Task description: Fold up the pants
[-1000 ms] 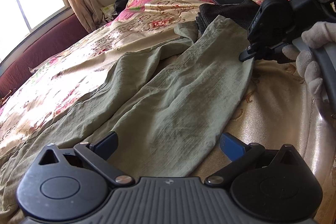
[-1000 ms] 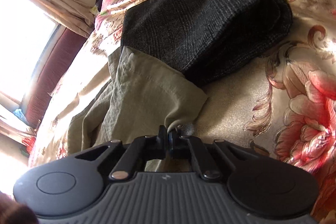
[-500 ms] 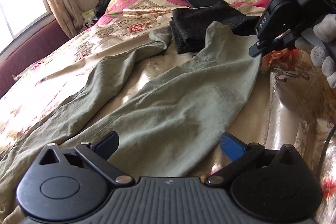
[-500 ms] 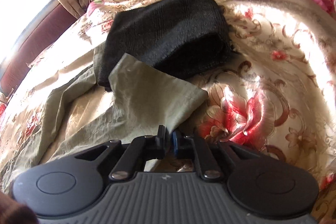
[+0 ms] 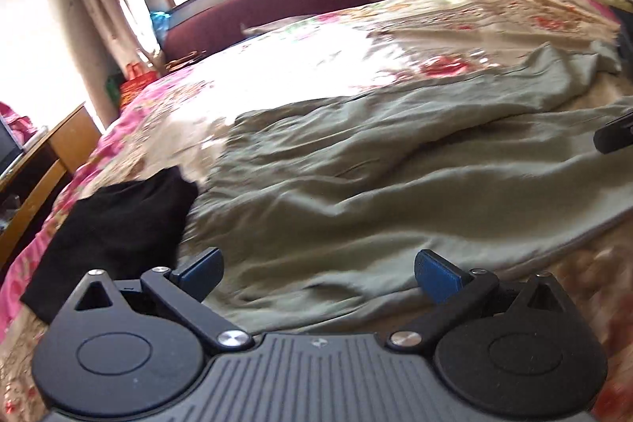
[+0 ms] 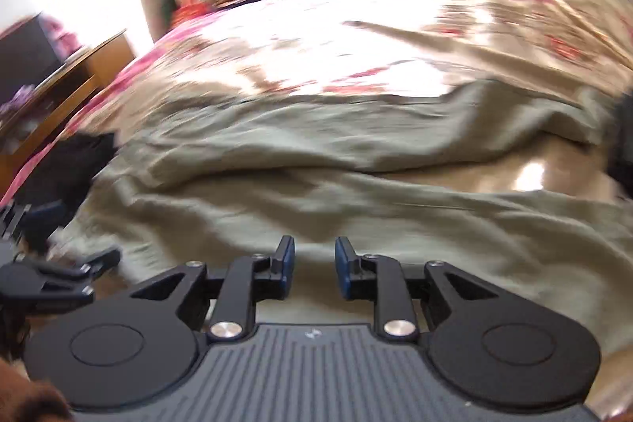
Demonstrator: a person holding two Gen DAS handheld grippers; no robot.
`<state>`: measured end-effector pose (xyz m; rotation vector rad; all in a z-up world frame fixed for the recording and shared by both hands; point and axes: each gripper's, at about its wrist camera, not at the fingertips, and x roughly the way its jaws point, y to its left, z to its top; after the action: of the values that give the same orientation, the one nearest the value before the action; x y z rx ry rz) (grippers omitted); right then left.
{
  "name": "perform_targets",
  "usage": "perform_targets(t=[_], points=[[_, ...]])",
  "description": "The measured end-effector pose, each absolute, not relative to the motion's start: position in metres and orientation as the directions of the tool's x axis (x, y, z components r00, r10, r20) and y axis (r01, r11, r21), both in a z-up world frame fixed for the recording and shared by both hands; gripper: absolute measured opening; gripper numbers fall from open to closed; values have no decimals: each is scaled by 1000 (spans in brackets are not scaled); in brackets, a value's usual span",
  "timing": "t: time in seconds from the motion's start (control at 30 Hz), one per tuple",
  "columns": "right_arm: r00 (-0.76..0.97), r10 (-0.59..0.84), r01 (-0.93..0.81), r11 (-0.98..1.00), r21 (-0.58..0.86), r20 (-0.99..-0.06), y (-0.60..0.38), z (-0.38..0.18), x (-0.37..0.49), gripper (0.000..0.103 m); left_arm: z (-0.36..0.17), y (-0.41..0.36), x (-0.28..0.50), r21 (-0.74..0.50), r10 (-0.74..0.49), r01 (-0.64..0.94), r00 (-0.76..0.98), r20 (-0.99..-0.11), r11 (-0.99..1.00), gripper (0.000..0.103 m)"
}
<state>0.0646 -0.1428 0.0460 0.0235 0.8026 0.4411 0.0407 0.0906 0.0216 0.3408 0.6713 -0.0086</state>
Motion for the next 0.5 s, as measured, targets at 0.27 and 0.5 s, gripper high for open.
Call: perform_targets(t=[0.27,0.5], points=[[453,539,-798,600,-54,-710,16,23,54,46,7,171,29,248,144,27,752,-643,968,103],[424,484,-796,602,-60,-765,39,10,72,19,0,184,43,156,44,79,749,-661,985,90]])
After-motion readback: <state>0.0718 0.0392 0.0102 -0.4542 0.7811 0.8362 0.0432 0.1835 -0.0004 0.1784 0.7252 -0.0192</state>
